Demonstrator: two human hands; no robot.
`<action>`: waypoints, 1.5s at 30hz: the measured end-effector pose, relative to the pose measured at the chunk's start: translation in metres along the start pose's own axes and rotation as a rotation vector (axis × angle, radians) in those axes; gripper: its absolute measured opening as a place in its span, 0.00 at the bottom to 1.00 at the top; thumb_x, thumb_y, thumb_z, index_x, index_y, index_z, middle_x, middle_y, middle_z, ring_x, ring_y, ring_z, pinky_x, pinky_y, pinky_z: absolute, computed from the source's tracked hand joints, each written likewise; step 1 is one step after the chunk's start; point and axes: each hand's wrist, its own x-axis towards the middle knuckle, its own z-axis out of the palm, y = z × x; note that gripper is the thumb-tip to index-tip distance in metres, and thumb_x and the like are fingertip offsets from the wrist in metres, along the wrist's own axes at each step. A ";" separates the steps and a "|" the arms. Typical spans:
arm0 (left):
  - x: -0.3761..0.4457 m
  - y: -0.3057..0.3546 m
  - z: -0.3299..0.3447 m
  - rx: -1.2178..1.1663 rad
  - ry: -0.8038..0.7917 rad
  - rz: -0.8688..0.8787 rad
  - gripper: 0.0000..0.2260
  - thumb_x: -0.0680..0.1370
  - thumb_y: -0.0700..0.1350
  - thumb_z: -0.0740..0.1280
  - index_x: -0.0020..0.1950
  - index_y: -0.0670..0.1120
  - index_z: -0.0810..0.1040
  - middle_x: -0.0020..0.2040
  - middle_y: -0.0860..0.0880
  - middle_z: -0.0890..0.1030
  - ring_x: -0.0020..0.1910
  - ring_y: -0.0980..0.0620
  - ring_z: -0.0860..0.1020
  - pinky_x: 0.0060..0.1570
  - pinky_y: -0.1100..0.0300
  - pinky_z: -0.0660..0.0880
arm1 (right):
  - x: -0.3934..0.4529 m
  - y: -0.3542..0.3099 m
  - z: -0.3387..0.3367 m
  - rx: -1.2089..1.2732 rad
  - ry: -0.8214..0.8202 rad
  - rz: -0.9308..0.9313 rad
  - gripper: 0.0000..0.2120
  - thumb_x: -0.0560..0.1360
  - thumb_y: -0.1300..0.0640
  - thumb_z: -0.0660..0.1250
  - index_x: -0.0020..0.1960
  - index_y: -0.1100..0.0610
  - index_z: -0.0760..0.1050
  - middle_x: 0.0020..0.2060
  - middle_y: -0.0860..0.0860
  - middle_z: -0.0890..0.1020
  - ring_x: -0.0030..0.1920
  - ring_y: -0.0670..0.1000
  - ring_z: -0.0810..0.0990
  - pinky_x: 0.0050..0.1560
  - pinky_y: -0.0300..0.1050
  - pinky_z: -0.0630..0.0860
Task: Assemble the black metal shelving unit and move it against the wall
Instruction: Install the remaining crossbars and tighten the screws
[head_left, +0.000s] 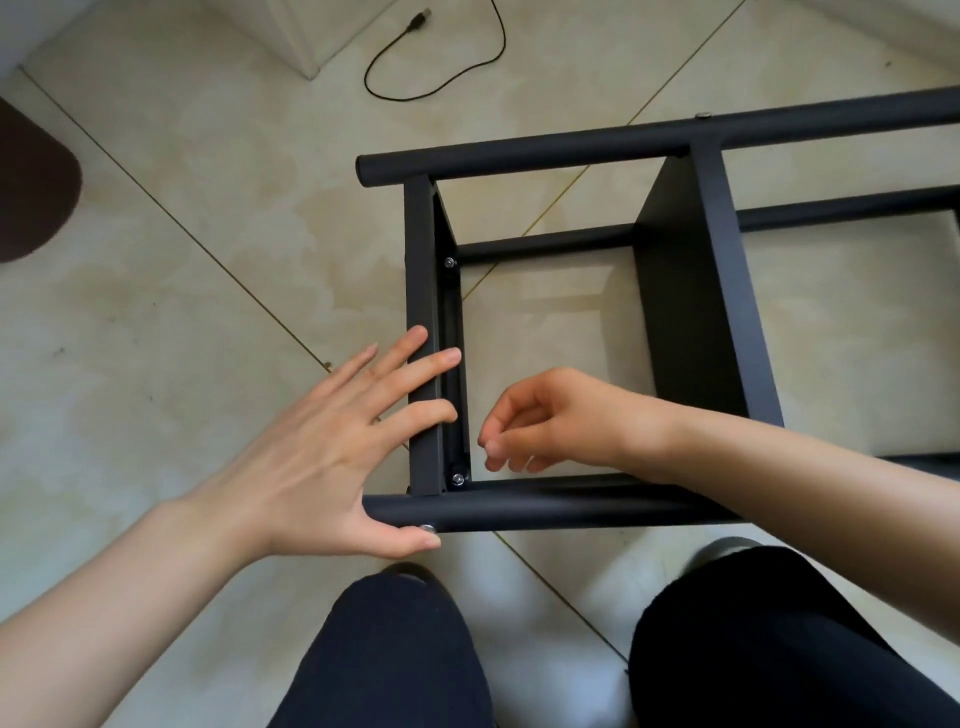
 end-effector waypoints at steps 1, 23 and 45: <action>0.000 0.000 0.001 -0.019 0.006 0.001 0.37 0.67 0.72 0.68 0.69 0.51 0.71 0.82 0.51 0.56 0.82 0.46 0.49 0.78 0.45 0.54 | 0.004 -0.001 0.002 0.029 0.002 0.007 0.04 0.77 0.58 0.70 0.50 0.59 0.81 0.42 0.54 0.86 0.39 0.45 0.81 0.46 0.38 0.80; -0.001 0.000 0.009 -0.205 0.051 -0.002 0.34 0.66 0.67 0.72 0.67 0.53 0.71 0.82 0.53 0.55 0.82 0.46 0.48 0.66 0.46 0.71 | 0.032 -0.003 0.028 0.259 -0.201 0.194 0.09 0.76 0.61 0.70 0.38 0.55 0.80 0.35 0.50 0.83 0.35 0.47 0.79 0.42 0.39 0.76; -0.004 0.004 0.012 -0.227 0.072 -0.013 0.34 0.66 0.67 0.72 0.67 0.53 0.70 0.82 0.53 0.55 0.82 0.46 0.48 0.64 0.49 0.72 | 0.034 0.001 0.028 0.246 -0.279 0.250 0.05 0.77 0.61 0.69 0.43 0.58 0.80 0.34 0.51 0.81 0.38 0.51 0.78 0.48 0.46 0.75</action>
